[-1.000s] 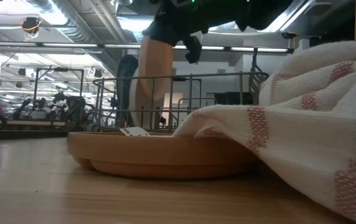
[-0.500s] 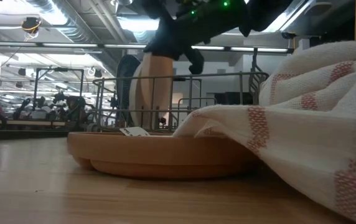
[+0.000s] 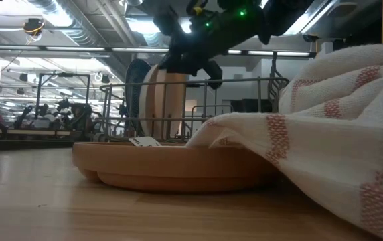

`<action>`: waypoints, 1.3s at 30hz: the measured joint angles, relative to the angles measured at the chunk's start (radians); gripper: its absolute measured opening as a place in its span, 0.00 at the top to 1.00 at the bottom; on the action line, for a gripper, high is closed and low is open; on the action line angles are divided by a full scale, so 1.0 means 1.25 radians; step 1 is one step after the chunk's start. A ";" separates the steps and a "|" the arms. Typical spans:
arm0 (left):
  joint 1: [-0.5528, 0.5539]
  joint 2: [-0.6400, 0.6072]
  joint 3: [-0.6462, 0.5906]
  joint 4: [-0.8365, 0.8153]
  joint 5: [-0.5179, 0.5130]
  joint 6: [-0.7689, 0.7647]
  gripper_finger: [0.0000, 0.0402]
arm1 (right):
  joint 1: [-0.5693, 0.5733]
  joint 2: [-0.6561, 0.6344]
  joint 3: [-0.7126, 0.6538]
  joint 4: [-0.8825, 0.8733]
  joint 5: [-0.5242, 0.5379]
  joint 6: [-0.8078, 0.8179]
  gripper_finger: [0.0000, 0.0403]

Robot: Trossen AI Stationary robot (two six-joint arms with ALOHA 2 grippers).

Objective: Sort dishes
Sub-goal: Put the light orange plate into the dish rack

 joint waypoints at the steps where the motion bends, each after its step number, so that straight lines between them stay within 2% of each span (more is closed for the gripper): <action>1: 0.000 0.000 0.000 0.000 0.000 0.000 0.93 | 0.000 0.000 0.000 -0.010 0.000 0.000 0.90; 9: 0.000 0.000 0.000 0.000 0.000 0.000 0.93 | 0.001 0.000 0.000 -0.073 -0.021 0.000 0.89; 26: 0.000 0.000 0.000 0.000 0.000 0.000 0.93 | -0.005 -0.001 0.000 -0.087 -0.048 0.031 0.88; 30: 0.000 0.000 0.000 0.000 0.000 0.000 0.93 | -0.005 -0.001 0.000 -0.087 -0.039 0.026 0.82; 36: 0.000 0.000 0.000 0.000 0.000 0.000 0.93 | -0.005 -0.001 0.000 -0.087 -0.034 0.017 0.66; 39: 0.000 0.000 0.000 0.000 0.000 0.000 0.93 | -0.005 -0.001 0.000 -0.087 -0.065 -0.011 0.61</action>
